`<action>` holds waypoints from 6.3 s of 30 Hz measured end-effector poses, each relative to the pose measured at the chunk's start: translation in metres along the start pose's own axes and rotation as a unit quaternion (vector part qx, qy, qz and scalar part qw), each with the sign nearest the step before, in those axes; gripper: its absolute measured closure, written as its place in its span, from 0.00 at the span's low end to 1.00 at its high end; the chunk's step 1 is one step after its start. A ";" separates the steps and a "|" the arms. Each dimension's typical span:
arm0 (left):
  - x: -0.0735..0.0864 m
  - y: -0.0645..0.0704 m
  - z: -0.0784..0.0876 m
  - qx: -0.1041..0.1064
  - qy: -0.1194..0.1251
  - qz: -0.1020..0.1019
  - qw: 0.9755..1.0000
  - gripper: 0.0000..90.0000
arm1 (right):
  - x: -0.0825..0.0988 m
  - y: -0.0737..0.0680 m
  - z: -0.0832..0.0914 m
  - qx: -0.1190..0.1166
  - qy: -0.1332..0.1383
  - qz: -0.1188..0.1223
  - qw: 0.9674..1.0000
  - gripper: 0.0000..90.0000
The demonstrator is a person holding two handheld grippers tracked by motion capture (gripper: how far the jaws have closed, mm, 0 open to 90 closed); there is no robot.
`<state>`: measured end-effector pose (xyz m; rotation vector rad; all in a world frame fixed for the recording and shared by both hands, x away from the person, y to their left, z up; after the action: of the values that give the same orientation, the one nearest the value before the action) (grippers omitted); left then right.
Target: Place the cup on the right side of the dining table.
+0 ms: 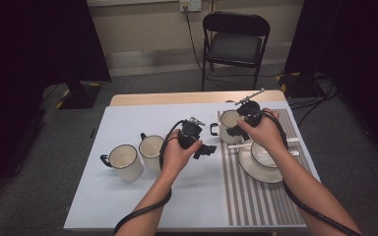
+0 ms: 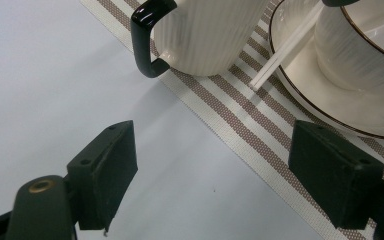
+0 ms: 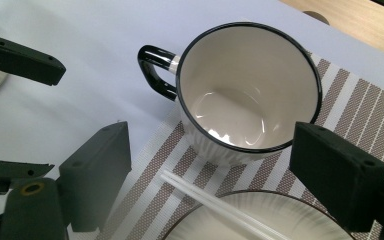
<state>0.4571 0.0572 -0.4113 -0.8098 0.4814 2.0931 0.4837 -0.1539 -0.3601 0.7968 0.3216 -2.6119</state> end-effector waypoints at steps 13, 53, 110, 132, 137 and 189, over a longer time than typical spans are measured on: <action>0.013 0.005 0.003 0.011 -0.001 0.003 1.000 0.21 | 0.006 -0.011 0.000 -0.008 -0.004 0.013 1.000 0.18; 0.038 0.012 0.017 0.020 0.002 0.002 1.000 0.21 | 0.018 -0.027 0.001 -0.033 -0.007 0.036 0.999 0.18; 0.068 0.021 0.041 0.040 0.005 -0.013 0.999 0.21 | 0.057 -0.044 -0.007 -0.080 -0.012 0.057 0.995 0.18; 0.080 0.022 0.051 0.037 -0.002 -0.019 0.999 0.21 | 0.071 -0.045 -0.006 -0.089 -0.018 0.060 0.994 0.18; 0.084 0.021 0.053 0.039 -0.008 -0.021 0.999 0.21 | 0.072 -0.045 -0.004 -0.093 -0.014 0.057 0.994 0.18; 0.105 0.024 0.061 0.049 -0.018 -0.026 0.998 0.21 | 0.101 -0.049 -0.001 -0.116 -0.012 0.060 0.991 0.18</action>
<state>0.3674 0.1373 -0.4390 -0.7190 0.5329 2.0159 0.3868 -0.1397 -0.4142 0.6820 0.5432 -2.4152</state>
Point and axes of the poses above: each handheld gripper's, and its own axes: z roughly backward along the jaws, x roughly out of its underside, y roughly to its right, the point moved 1 cm from there along -z, roughly forward along the jaws, and after that the axes turned 10 degrees about -z, right-handed, at the moved point
